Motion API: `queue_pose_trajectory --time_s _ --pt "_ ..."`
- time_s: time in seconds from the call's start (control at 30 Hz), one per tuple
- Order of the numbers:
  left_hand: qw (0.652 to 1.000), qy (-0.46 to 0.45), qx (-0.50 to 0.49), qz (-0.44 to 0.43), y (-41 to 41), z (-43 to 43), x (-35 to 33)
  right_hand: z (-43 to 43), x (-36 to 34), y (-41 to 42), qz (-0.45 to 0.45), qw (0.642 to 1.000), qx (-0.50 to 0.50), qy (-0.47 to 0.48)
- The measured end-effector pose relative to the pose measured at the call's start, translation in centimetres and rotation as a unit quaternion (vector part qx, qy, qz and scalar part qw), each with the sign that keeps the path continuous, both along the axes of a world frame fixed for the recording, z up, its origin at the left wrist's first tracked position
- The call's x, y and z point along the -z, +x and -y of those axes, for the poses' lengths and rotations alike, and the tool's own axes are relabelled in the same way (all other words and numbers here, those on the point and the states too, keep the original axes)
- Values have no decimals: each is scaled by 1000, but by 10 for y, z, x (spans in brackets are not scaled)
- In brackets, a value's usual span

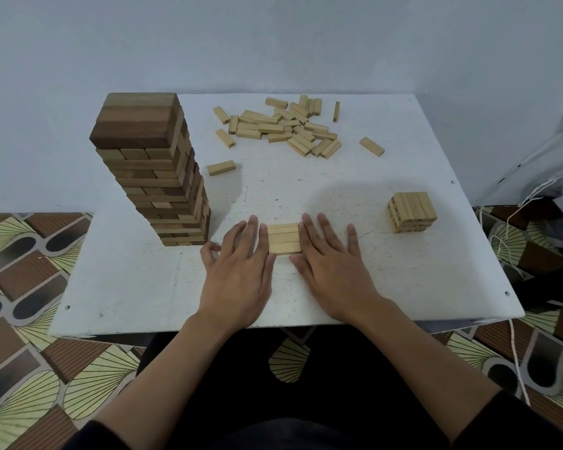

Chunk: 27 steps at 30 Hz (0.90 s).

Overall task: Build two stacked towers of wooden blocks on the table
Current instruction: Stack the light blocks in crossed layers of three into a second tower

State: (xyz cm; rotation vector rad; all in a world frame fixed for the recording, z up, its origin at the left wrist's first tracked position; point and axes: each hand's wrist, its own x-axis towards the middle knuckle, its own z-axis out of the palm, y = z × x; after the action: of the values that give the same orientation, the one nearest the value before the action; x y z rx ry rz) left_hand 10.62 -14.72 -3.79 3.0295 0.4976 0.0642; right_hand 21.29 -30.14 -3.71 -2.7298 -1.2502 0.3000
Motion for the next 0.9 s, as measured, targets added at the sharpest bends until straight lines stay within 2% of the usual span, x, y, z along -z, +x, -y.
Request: queue_pose_trajectory --time_s 0.53,0.73,0.83,0.9 --pt "1000 -7 -2 14 1 -1 1 -3 2 1 7 1000 12 16" --pt "993 -96 11 71 -4 -8 -2 3 -14 6 -61 995 20 74" --pt "975 -184 11 124 -2 -13 -9 6 -29 18 -54 986 45 152" --pt "974 -191 29 116 4 -20 -13 4 -37 30 -59 985 31 158"
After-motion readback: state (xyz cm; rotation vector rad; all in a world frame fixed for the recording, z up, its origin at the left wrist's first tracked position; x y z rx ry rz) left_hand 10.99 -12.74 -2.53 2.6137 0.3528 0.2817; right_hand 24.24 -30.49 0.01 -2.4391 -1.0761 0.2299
